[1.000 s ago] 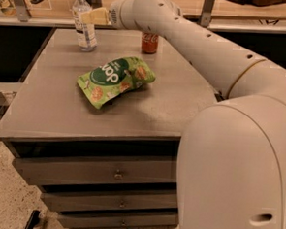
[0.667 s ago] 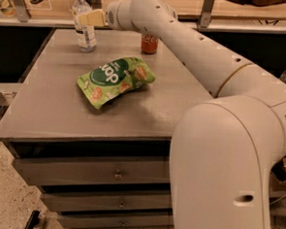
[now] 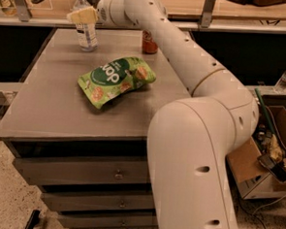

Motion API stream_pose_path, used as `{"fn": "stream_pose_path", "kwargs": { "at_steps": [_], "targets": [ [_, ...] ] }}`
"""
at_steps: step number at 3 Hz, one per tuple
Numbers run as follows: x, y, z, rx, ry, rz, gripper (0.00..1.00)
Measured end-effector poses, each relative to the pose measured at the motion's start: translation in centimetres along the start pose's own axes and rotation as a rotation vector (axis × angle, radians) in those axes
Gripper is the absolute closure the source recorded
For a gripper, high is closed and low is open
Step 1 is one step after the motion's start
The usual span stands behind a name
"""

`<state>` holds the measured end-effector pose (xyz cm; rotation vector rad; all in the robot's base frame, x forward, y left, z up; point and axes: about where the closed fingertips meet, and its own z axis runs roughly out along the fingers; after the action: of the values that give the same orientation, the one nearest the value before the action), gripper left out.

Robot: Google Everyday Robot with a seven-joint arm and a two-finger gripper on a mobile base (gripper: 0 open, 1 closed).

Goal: Pick blue plastic bottle

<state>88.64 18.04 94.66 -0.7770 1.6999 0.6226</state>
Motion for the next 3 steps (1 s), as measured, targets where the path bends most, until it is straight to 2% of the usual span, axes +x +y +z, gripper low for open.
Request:
{"fn": "stream_pose_path", "kwargs": {
  "at_steps": [2, 3],
  "targets": [
    [-0.7, 1.7, 3.0, -0.077, -0.004, -0.038, 0.00],
    [-0.9, 2.6, 4.1, -0.105, 0.000, -0.042, 0.17]
  ]
}}
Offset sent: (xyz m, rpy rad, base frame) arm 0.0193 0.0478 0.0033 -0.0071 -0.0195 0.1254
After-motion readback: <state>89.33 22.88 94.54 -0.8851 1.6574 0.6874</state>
